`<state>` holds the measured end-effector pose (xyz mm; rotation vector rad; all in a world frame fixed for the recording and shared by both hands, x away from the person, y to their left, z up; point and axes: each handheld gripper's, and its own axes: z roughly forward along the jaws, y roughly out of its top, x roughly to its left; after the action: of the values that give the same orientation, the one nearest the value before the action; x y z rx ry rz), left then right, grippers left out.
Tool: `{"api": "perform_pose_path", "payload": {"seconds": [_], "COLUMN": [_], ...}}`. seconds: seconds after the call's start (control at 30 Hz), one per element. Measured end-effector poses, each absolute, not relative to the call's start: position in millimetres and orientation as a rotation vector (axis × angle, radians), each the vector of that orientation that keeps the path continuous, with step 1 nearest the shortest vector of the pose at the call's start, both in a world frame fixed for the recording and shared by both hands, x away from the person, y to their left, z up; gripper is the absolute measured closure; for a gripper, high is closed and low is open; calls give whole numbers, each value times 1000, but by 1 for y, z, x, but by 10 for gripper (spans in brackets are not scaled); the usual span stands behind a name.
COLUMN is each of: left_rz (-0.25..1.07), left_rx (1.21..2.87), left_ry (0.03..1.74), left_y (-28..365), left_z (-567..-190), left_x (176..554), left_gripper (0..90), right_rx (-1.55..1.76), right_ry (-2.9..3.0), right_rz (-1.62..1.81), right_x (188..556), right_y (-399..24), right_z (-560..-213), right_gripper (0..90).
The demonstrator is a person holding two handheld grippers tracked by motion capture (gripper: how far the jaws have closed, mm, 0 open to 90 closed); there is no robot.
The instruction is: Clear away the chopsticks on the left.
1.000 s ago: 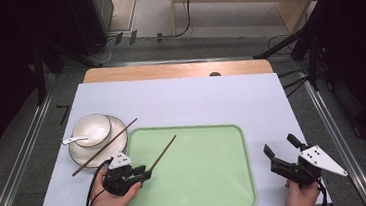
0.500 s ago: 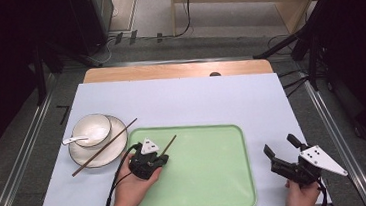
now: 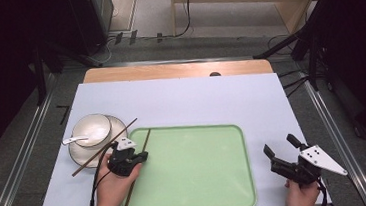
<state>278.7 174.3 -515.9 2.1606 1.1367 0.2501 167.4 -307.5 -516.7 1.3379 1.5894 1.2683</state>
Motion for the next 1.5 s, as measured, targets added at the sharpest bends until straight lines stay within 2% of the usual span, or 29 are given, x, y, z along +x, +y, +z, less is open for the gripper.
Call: {"api": "perform_pose_path", "payload": {"seconds": [0.23, 0.77, 1.27, 1.5], "left_rz": [251, 261, 255, 256], "left_rx": [2150, 2174, 2175, 2133], "left_ry": [1149, 1089, 1045, 1035], "left_y": [190, 187, 188, 207], "left_z": [-515, -516, -514, -503], "left_x": [277, 271, 269, 268], "left_gripper": [900, 864, 766, 690], "right_rx": [1336, 1341, 1342, 1341], "right_ry": [1589, 1587, 1582, 1583], "right_rz": [1270, 1274, 1274, 1274], "right_x": [167, 167, 167, 166], "right_y": [-307, -308, -309, -310], "right_z": [-516, -516, -516, -516], "right_gripper": [128, 128, 128, 128]}}
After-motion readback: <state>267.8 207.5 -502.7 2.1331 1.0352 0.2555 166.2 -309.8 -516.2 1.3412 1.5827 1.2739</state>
